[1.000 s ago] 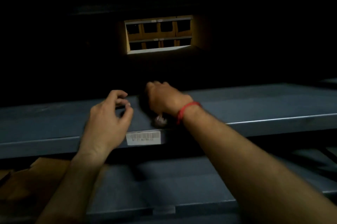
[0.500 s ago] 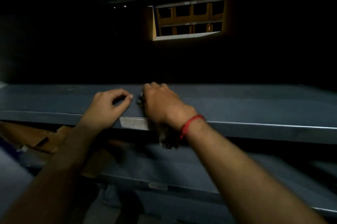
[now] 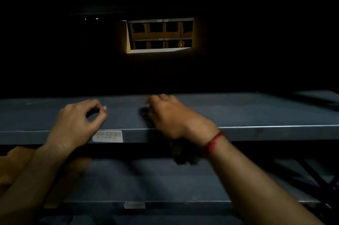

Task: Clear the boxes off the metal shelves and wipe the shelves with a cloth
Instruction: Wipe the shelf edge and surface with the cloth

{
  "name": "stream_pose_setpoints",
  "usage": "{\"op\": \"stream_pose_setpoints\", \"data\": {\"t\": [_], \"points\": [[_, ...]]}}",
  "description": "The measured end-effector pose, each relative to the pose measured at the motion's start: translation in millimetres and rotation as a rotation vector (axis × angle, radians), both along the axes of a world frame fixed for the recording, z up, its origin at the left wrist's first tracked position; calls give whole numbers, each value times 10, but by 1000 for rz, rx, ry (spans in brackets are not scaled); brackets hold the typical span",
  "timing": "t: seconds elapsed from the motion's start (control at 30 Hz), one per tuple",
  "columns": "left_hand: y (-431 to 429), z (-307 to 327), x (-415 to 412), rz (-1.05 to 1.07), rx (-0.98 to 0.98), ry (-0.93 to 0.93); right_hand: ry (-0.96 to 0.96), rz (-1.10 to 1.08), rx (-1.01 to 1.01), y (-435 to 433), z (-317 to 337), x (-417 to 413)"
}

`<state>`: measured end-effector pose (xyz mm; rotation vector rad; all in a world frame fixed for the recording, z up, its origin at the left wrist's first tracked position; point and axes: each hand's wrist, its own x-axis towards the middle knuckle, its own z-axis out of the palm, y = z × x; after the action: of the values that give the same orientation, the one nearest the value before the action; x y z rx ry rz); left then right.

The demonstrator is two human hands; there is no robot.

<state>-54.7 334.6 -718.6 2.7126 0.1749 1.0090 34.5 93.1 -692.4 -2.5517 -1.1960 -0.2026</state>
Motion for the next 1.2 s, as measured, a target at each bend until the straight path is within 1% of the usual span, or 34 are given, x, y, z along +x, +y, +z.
{"op": "stream_pose_setpoints", "data": {"t": [0.07, 0.1, 0.17, 0.23, 0.33, 0.4, 0.43, 0.5, 0.6, 0.67, 0.7, 0.77, 0.87, 0.9, 0.97, 1.03, 1.07, 1.13, 1.2], "points": [[-131, 23, 7, 27, -6, 24, -38, 53, 63, 297, -32, -11], [-246, 36, 34, 29, 5, 9, -22, 37, 69, 380, -20, 93], [-576, 22, 137, -25, 37, -50, 27, -65, 40, 345, 8, 431], [-952, 0, 238, -107, -24, -104, 72, -214, 3, 20, 52, 838], [-1264, 19, 394, -181, -91, -188, 96, -430, -58, -821, 74, 1238], [-1381, 36, 473, -208, -92, -218, 78, -561, -55, -1278, 55, 1202], [-1433, 41, 511, -222, -98, -223, 59, -597, -66, -1368, 47, 1073], [-1548, 45, 601, -258, -127, -203, -19, -572, -78, -1284, 0, 705], [-1625, -1, 687, -255, -163, -155, -107, -323, -25, -724, -108, 231], [-1594, -31, 712, -234, -179, -155, -95, -198, -16, -399, -105, 325], [-1581, -49, 709, -229, -170, -154, -53, -189, -26, -311, -68, 480], [-1561, -70, 690, -228, -154, -149, 33, -230, -47, -366, 13, 878], [-1591, -56, 662, -234, -191, -131, 112, -398, -124, -1023, 100, 1353], [-1603, -47, 660, -240, -209, -118, 118, -483, -138, -1342, 99, 1478], [-1603, -43, 670, -247, -235, -89, 99, -652, -104, -1924, 58, 1591], [-1624, -33, 683, -250, -229, -81, 31, -757, -67, -2186, 18, 1455], [-1668, -19, 699, -256, -212, -93, 5, -772, -56, -2163, -4, 1314], [-1850, 4, 764, -294, -178, -139, -42, -733, -67, -1879, -41, 886], [-2138, 41, 833, -361, -210, -185, -103, -579, -60, -1451, -44, 485]]}}
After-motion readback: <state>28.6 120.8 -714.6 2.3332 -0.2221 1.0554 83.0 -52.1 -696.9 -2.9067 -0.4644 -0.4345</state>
